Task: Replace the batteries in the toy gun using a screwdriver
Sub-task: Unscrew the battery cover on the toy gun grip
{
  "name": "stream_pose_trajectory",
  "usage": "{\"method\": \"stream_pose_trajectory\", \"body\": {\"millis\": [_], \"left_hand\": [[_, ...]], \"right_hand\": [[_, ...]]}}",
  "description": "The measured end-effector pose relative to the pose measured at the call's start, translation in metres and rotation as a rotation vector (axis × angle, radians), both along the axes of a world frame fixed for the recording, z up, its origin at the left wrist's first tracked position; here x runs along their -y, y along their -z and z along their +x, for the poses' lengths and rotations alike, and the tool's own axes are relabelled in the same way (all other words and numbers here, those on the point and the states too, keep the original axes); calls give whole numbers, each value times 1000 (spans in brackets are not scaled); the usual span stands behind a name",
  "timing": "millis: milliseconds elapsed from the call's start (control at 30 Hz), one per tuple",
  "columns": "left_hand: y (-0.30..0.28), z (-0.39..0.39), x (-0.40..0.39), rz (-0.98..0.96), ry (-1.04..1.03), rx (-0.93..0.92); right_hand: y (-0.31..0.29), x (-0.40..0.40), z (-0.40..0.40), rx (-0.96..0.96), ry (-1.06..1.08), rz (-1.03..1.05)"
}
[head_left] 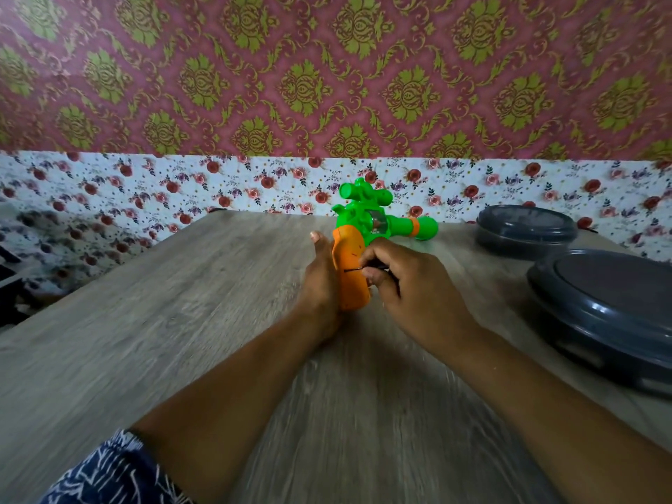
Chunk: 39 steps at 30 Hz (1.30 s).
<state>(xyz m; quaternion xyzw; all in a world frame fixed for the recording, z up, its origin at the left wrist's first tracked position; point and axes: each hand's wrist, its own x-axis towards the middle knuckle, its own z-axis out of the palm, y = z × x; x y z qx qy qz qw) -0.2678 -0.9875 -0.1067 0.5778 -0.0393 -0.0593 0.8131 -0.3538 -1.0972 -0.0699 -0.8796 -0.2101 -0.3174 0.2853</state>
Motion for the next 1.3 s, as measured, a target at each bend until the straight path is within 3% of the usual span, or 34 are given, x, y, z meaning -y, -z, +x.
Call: {"method": "stream_pose_trajectory", "body": {"millis": [300,700,967,1067,1300], "left_hand": [[1,-1,2,17,26,55],[10,3,1,122,46,90],[2,-3,3,91,15,100],[0,-8,4,86,30,100],[11,2,4,160,-32,84]], "right_hand": [[-1,4,3,-58,147,18],[-11,4,-2,-235,-51,170],[-11,6,2,-198,166,36],[-15,5,0,-228,98,5],[-13,1,-2,-294,-44,226]]}}
